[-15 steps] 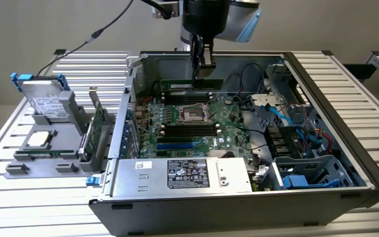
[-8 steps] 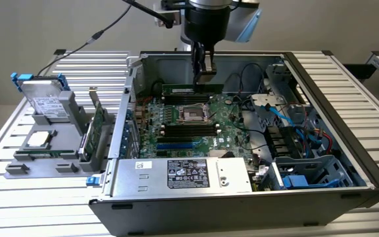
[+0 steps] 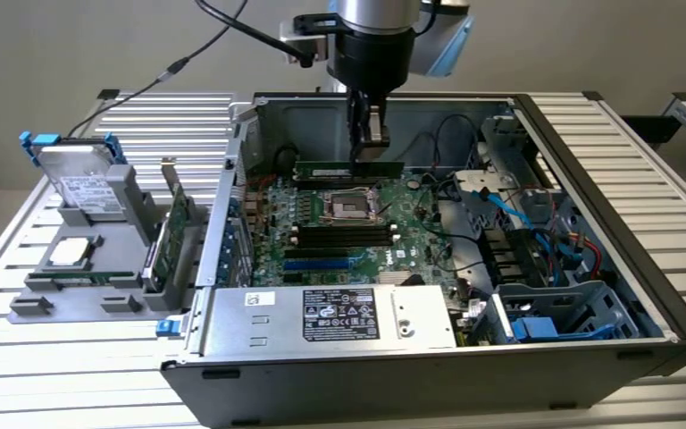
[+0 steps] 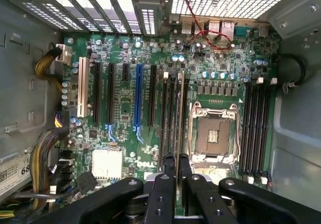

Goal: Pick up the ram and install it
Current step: 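Pick up the ram and move it above insertion slot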

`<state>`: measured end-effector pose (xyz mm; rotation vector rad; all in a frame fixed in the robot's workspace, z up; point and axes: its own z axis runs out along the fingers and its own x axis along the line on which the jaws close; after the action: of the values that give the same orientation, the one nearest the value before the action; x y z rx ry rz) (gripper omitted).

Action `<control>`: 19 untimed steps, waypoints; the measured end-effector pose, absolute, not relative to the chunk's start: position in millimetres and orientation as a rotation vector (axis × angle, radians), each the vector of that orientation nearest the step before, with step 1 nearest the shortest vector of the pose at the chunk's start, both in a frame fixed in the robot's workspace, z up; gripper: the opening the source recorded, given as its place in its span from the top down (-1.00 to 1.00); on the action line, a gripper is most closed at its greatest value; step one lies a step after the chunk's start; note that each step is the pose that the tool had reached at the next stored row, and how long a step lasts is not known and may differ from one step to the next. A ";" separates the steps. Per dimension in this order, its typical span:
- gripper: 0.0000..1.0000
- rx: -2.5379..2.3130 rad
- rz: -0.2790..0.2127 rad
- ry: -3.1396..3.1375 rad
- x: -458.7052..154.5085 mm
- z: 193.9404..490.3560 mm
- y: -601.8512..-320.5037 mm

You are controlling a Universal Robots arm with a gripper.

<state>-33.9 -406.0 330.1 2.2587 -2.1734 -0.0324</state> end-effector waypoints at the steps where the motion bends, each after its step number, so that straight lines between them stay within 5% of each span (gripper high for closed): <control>1: 0.73 2.256 -0.032 -2.176 -33.8 328.4 -405.9; 19: 0.73 2.243 -0.028 -2.194 -31.5 297.6 -401.9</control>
<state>-31.5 -401.9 297.6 2.2429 -2.1938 -0.0280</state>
